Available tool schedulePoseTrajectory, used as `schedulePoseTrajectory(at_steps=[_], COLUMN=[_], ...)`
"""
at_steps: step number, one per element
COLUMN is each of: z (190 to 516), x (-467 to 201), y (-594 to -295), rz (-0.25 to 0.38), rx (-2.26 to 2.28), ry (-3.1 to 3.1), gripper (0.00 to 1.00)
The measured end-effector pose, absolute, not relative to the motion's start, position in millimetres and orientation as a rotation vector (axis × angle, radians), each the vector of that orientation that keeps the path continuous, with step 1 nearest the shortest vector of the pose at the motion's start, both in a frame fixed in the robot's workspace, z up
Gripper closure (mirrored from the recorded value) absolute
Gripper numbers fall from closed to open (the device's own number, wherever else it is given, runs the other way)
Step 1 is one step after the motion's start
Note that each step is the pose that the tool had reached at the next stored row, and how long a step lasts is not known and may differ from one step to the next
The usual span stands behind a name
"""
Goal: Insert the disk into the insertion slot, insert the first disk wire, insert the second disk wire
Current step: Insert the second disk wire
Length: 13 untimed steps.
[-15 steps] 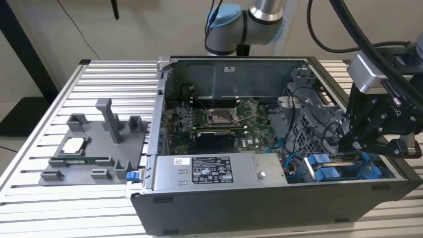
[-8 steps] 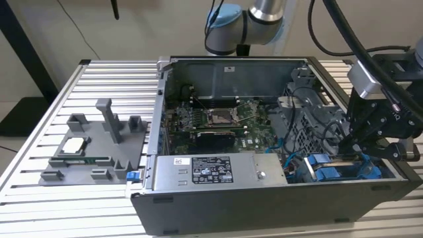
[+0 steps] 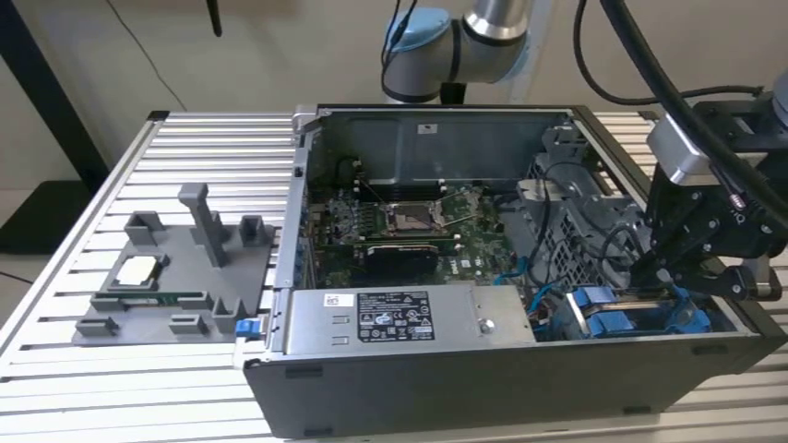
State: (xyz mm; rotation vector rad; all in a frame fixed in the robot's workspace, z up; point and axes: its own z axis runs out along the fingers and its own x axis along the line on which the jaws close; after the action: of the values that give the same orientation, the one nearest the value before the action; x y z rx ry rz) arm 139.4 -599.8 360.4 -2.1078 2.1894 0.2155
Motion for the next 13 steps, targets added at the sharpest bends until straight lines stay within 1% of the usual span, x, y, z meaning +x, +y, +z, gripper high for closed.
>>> schedulePoseTrajectory(at_steps=[13], z=[354.8], x=[139.4], y=[-599.8], rz=[0.216], rx=[-2.107], ry=[2.189], gripper=[0.84])
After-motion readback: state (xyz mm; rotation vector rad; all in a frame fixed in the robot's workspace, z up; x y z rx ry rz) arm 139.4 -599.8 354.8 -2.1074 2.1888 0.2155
